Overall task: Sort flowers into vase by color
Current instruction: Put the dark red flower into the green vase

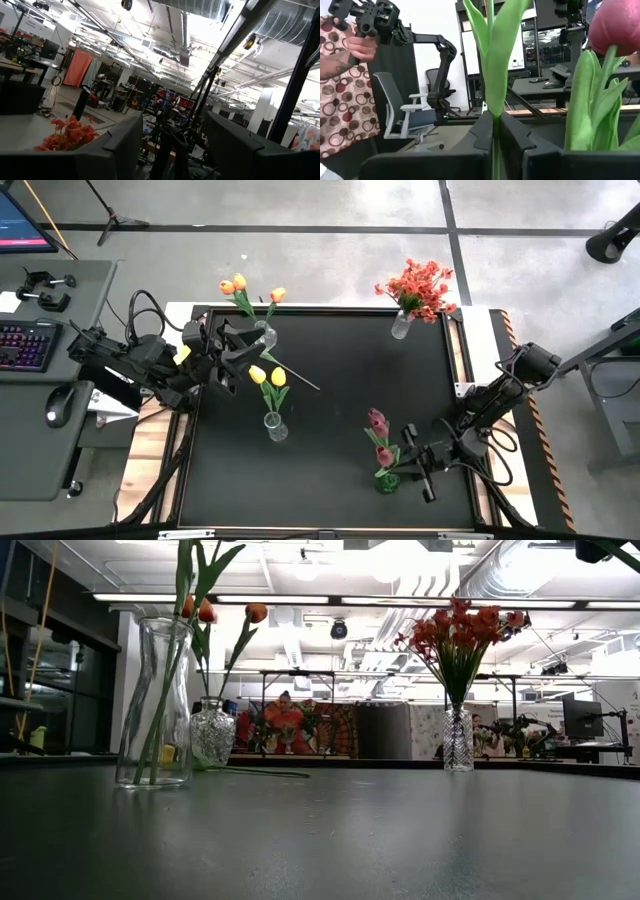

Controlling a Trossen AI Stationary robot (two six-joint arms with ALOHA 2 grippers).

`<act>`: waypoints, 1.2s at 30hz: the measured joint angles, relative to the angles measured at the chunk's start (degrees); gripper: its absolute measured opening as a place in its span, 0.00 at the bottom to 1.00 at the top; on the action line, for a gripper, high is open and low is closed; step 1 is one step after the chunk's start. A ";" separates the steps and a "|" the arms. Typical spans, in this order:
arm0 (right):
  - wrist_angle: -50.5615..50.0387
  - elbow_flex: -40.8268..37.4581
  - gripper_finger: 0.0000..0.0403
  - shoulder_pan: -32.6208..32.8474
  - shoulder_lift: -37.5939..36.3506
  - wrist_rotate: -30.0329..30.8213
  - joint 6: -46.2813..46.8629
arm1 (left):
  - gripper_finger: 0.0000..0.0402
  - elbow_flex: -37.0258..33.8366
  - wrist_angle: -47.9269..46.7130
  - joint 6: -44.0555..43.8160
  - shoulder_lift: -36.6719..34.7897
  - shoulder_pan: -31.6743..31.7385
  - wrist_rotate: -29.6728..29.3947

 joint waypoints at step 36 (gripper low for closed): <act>-19.94 11.78 0.59 17.60 -16.72 38.62 -29.36 | 0.50 -0.02 -15.30 -1.23 -0.77 -0.26 -6.62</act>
